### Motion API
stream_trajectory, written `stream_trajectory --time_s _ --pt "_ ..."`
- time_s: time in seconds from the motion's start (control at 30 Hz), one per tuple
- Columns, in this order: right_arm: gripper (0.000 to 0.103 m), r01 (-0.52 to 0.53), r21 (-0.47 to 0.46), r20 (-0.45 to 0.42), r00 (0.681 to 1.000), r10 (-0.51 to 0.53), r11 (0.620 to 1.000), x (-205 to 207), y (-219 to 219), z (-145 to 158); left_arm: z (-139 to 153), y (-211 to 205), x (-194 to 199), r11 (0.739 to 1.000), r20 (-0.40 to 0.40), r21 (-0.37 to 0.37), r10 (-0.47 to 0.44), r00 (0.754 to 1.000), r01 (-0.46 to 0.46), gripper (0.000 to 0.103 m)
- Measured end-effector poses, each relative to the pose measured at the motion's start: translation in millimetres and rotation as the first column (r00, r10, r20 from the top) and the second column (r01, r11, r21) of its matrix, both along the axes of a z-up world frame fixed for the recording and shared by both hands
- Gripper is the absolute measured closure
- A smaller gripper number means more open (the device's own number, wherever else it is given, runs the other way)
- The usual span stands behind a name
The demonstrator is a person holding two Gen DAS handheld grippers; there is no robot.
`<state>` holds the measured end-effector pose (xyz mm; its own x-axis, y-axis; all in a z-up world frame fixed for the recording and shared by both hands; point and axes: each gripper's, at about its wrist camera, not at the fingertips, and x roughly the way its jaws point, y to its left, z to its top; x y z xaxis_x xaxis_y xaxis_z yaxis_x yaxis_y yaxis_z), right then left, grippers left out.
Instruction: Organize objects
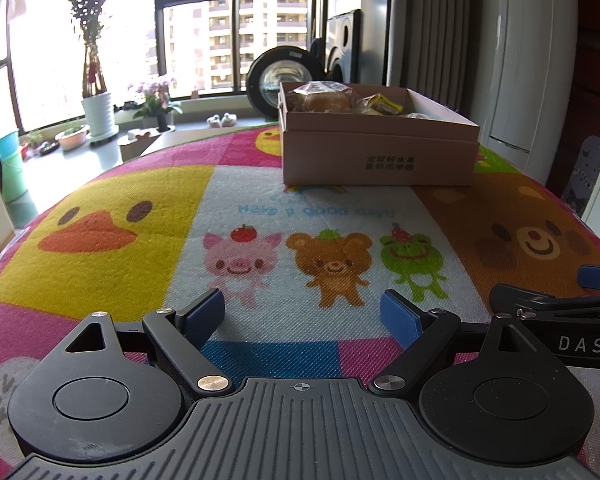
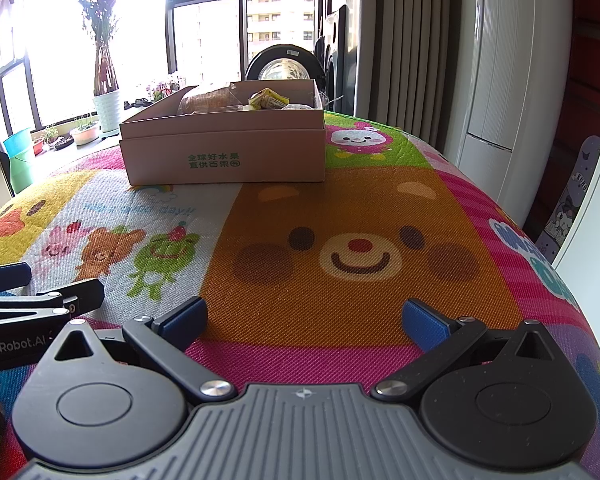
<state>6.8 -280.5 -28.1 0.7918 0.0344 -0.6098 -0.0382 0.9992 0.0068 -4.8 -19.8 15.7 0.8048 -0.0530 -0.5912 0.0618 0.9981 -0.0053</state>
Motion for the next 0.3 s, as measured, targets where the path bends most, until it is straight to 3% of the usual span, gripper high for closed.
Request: stream_trajectory --time_s 0.3 --pt "0.000 0.000 0.001 -0.001 1.000 0.000 1.000 0.4 0.0 -0.3 0.1 -0.3 -0.3 1.000 0.001 -0.004 -0.003 1.000 0.003 0.013"
